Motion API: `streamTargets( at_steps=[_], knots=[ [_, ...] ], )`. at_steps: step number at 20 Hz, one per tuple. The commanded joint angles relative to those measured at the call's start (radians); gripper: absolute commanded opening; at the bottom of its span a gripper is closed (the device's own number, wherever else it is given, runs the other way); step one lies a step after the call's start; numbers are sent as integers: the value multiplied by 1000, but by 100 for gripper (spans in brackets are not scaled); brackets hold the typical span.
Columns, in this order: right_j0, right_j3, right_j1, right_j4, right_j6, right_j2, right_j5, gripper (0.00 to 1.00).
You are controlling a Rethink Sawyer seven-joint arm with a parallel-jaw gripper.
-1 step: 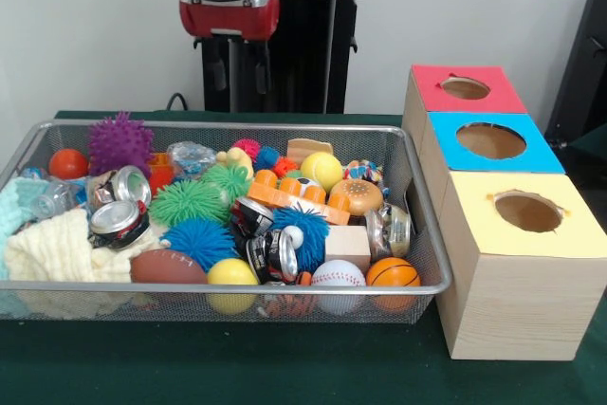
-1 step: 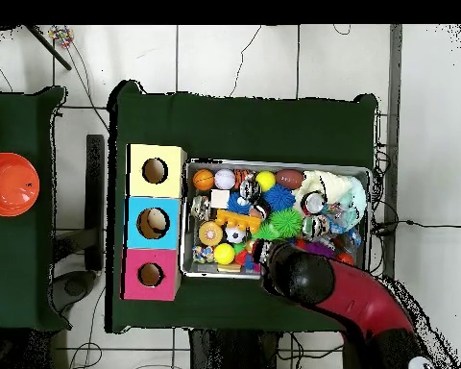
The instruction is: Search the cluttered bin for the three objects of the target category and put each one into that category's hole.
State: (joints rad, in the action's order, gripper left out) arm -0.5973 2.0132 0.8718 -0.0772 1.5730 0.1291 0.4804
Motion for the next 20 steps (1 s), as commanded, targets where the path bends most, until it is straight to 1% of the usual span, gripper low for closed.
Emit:
streamTargets(
  at_steps=[1, 3, 6, 10, 15, 18, 20],
  knots=[
    [-52, -112, -70, -111, -126, 115, 43, 100],
    [-56, -145, -84, -128, -132, 125, 70, 100],
    [-58, -169, -80, -160, -123, 118, 91, 100],
    [-59, -184, -103, -196, -105, 110, 83, 100],
    [-67, -150, -140, -237, -65, 108, 12, 100],
    [-74, -145, -157, -260, -63, 108, 1, 100],
    [-76, -161, -171, -286, -80, 107, 11, 100]
  ],
)
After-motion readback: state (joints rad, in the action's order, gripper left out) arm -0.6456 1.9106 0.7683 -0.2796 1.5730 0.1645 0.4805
